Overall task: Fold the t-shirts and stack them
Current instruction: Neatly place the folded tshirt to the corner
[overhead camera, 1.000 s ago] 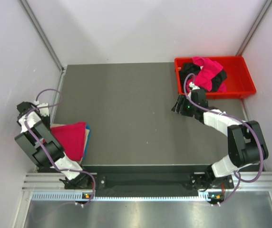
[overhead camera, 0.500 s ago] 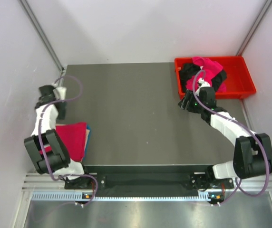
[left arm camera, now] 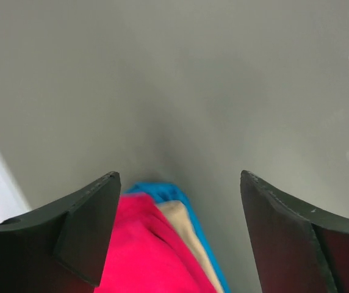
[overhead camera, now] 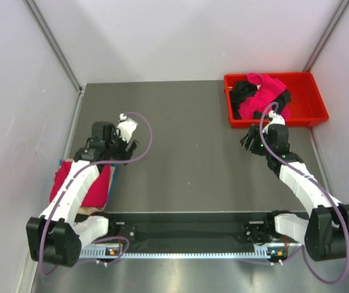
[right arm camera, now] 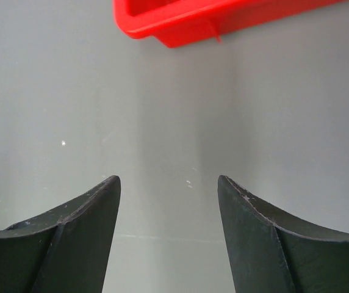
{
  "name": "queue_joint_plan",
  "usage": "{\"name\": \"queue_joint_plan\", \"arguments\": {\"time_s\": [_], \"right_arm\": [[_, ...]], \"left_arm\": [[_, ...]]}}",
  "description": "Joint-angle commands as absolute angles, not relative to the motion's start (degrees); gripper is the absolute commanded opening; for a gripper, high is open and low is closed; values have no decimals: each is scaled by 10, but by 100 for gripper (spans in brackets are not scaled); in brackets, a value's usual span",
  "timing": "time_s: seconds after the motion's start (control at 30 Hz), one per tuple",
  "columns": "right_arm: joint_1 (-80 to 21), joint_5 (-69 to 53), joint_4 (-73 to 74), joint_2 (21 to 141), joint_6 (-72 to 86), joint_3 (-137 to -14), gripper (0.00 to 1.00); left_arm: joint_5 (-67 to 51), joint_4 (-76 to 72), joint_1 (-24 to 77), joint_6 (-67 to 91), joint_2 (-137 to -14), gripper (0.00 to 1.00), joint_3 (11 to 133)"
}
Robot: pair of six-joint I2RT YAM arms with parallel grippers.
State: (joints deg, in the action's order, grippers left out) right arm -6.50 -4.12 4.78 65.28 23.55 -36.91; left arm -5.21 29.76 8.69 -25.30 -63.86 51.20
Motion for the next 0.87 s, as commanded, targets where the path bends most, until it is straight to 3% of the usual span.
{"name": "queue_joint_plan", "arguments": {"time_s": [0.0,0.27,0.83], "right_arm": [[-55,-13,46,606,229,-352,66],[-54,39,54,546,225,-308,66],[-54,55,62,520,217,-298,66]], "left_arm": [[-93,281,85,-253,-587,85,454],[-71,247,85,-195,-534,86,370],[-40,245,83,-185,-543,84,369]]}}
